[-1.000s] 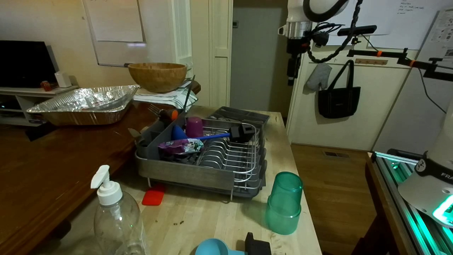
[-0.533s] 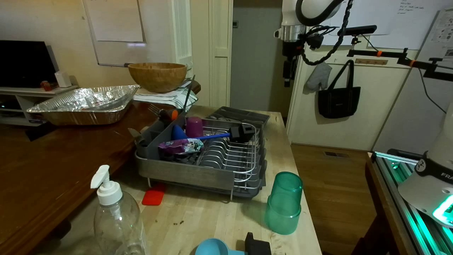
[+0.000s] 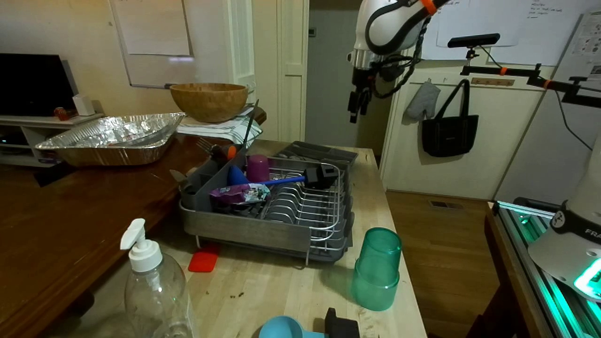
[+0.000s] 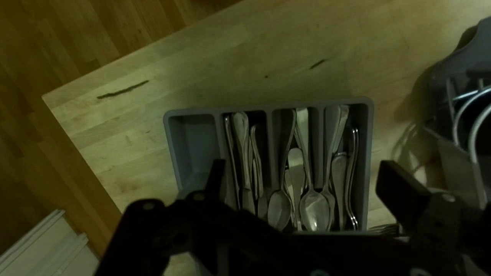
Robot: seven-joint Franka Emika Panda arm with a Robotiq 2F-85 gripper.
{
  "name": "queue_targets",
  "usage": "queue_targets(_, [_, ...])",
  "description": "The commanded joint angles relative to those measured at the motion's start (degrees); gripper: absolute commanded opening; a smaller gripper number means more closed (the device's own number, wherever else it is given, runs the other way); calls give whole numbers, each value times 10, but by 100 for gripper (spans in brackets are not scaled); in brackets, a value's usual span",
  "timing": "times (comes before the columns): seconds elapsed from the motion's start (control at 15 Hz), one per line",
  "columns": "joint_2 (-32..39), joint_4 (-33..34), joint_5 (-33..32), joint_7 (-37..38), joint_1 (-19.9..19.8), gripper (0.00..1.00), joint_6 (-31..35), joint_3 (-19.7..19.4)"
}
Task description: Put the tongs in the drying rack
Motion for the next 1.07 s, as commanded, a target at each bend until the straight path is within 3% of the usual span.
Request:
queue_targets(0.0, [134,139,66,-3,-22,100,-22,16])
queue_targets(0.27, [238,270,75,37,-29,100,-77,28])
queue_targets(0.33, [182,189,65,19,-28,100,-31,29])
queue_targets(0.53, [227,248,64,33,-29,100,-53,31])
queue_targets(0.87, [232,259,64,34,-31,100,-61,31])
queue_targets(1.0, [263,290,88,11,-45,100,-56,48])
